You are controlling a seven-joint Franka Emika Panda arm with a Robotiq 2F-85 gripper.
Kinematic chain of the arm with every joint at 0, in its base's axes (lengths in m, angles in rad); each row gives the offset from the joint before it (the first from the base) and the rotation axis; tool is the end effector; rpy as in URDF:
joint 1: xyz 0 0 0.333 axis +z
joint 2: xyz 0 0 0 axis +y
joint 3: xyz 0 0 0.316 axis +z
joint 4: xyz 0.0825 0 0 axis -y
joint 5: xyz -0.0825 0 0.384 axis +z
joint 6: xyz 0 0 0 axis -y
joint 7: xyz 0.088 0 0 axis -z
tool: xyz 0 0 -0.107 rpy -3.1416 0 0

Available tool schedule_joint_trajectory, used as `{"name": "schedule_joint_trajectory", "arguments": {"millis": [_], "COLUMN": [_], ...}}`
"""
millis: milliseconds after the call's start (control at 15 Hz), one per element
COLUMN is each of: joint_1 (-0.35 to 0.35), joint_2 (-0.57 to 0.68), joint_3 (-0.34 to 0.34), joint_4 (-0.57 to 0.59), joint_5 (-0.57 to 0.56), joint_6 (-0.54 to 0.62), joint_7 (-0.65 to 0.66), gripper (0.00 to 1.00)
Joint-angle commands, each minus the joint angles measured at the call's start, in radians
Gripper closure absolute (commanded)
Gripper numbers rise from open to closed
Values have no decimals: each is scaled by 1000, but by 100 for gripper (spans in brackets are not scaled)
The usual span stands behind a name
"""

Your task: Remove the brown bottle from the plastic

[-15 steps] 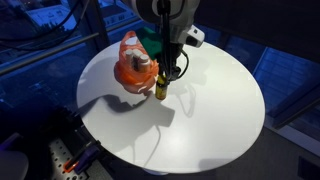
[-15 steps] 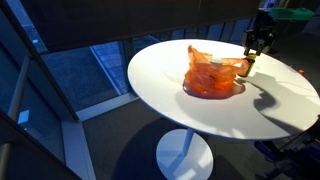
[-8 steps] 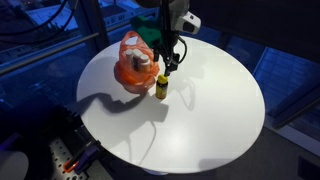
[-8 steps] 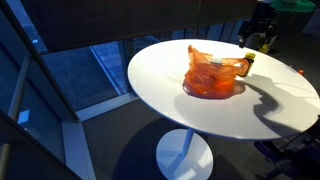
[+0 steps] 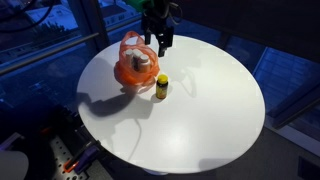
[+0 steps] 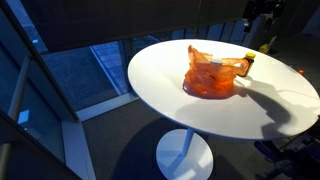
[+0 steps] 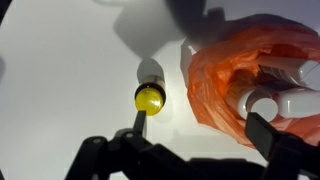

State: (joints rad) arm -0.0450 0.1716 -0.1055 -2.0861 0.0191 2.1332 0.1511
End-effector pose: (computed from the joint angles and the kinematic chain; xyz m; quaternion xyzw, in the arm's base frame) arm 0.5525 -0.0820 0.3340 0.9859 -0.1552 -0.0617 0.0013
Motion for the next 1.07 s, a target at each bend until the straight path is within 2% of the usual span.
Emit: {"name": "schedule_joint_trajectory", "arguments": {"millis": [0,200,467,800,1000], "joint_1": [8,11,19,30,27], "joint_2": [-88,-158,-247,-304,-301], "joint_3": [12,30,61,94,98], "joint_4": [8,10,8,23,6], "joint_5": [-49,-53,-55,-63,-46], "joint_6": [-112,-208,-274,-303,-273], "joint_7": [30,8,3,13,5], "gripper": [0,0,0,0,0]}}
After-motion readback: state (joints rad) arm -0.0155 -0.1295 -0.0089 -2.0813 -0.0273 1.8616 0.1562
